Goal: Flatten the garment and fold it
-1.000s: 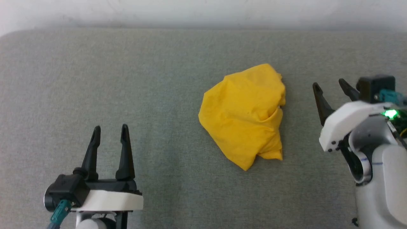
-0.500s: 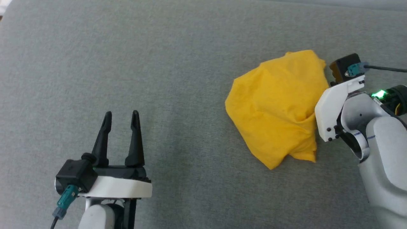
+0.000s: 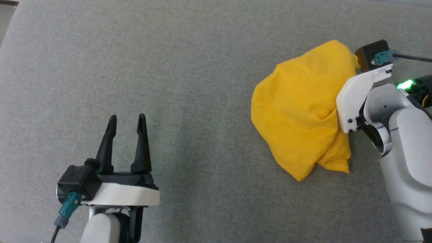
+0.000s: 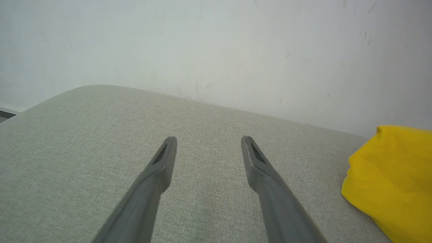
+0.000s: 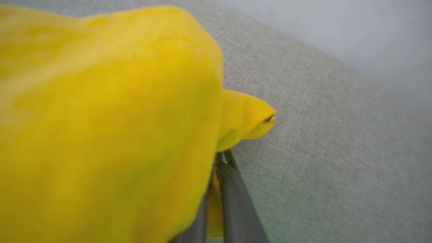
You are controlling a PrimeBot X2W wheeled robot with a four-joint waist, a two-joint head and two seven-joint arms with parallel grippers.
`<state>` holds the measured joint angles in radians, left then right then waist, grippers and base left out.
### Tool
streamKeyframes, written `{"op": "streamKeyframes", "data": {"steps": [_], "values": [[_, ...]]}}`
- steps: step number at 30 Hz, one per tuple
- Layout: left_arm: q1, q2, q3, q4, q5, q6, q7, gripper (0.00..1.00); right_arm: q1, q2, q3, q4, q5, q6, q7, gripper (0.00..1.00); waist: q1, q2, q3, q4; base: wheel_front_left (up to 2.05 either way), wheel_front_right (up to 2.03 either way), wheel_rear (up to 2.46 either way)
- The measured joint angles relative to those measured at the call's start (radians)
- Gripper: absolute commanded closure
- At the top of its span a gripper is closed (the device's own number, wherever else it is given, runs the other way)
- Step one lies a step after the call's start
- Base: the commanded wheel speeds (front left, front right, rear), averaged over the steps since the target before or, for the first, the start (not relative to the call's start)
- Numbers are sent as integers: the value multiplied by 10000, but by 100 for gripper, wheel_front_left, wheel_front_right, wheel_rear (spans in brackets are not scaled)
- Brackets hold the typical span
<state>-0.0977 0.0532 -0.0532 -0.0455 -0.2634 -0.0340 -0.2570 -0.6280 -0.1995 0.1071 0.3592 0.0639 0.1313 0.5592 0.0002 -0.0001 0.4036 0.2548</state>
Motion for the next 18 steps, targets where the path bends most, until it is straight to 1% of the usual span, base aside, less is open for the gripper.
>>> {"op": "streamKeyframes", "data": {"steps": [5, 10, 12, 15, 17, 18], "values": [[189, 0, 163, -10, 90, 0, 0, 0, -23, 15, -261, -894, 111, 2, -780, 100, -1, 0, -449, -229, 0, 0, 0], [485, -2, 224, -42, 167, 33, 0, 0, 257, 12, -999, -2617, 330, 4, -876, 100, -3, 1, -1063, -635, 0, 0, 0], [612, -2, 232, -52, 178, 56, 0, 0, 840, 40, -1607, -3444, 345, 4, -842, 100, -3, 1, -1267, -820, 0, 0, 0], [735, -6, 240, -75, 182, 58, 0, 0, 2286, 209, -2997, -4625, 303, 4, -734, 100, -4, 1, -1523, -1073, 0, 0, 0], [772, -6, 253, -98, 201, 58, 0, 0, 3510, 529, -3929, -5361, 192, 2, -566, 100, -4, 1, -1645, -1214, 0, 0, 0], [783, -8, 263, -107, 207, 56, 0, 0, 4172, 792, -4403, -5680, 174, 2, -504, 100, -4, 2, -1684, -1275, 0, 0, 0]]}}
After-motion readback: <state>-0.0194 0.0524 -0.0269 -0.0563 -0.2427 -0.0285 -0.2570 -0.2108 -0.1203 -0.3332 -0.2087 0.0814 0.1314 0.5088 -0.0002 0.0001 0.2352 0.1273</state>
